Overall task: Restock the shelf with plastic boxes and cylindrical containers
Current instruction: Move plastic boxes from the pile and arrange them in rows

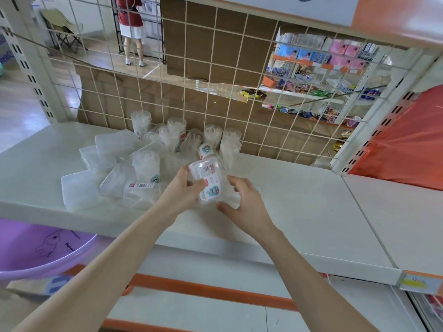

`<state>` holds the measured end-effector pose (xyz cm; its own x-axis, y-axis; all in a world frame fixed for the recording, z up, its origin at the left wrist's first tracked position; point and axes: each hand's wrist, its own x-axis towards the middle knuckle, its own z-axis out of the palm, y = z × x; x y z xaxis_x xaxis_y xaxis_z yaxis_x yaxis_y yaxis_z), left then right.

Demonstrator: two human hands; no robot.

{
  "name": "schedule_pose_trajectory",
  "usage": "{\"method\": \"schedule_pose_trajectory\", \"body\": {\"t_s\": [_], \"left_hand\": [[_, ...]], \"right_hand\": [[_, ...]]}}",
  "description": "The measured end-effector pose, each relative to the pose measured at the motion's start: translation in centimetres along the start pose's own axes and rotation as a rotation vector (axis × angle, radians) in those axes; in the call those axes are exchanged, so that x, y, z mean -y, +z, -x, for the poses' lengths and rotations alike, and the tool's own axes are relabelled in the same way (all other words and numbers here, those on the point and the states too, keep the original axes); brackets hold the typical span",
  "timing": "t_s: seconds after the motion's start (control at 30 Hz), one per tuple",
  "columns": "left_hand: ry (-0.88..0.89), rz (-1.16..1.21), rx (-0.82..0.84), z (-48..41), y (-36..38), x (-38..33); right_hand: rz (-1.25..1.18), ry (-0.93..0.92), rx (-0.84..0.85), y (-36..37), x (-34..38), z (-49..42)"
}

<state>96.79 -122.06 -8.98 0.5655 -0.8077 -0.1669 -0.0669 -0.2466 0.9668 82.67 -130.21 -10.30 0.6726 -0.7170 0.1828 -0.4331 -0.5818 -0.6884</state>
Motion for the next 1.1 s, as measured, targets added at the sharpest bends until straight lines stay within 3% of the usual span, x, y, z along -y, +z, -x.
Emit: {"method": "schedule_pose_trajectory", "body": {"t_s": [0.17, 0.4, 0.53, 0.9, 1.1], "left_hand": [[0.136, -0.481, -0.016, -0.4, -0.5, 0.7], [0.23, -0.772, 0.082, -0.4, 0.5, 1.0], [0.287, -0.809, 0.033, -0.7, 1.3, 1.4], [0.227, -0.873, 0.085, 0.5, 1.7, 4.0], [0.243, -0.809, 0.005, 0.7, 1.8, 4.9]], "right_hand": [[0.122, 0.109, -0.097, -2.0, -2.8, -0.4], [0.208, 0.186, 0.008, -2.7, -4.8, -0.9], [0.233, 0.172, 0.054, -2.3, -5.0, -1.2], [0.329, 0.141, 0.102, -1.5, -5.4, -2.1], [0.355, 0.147, 0.09, -1.5, -5.4, -1.3]]}}
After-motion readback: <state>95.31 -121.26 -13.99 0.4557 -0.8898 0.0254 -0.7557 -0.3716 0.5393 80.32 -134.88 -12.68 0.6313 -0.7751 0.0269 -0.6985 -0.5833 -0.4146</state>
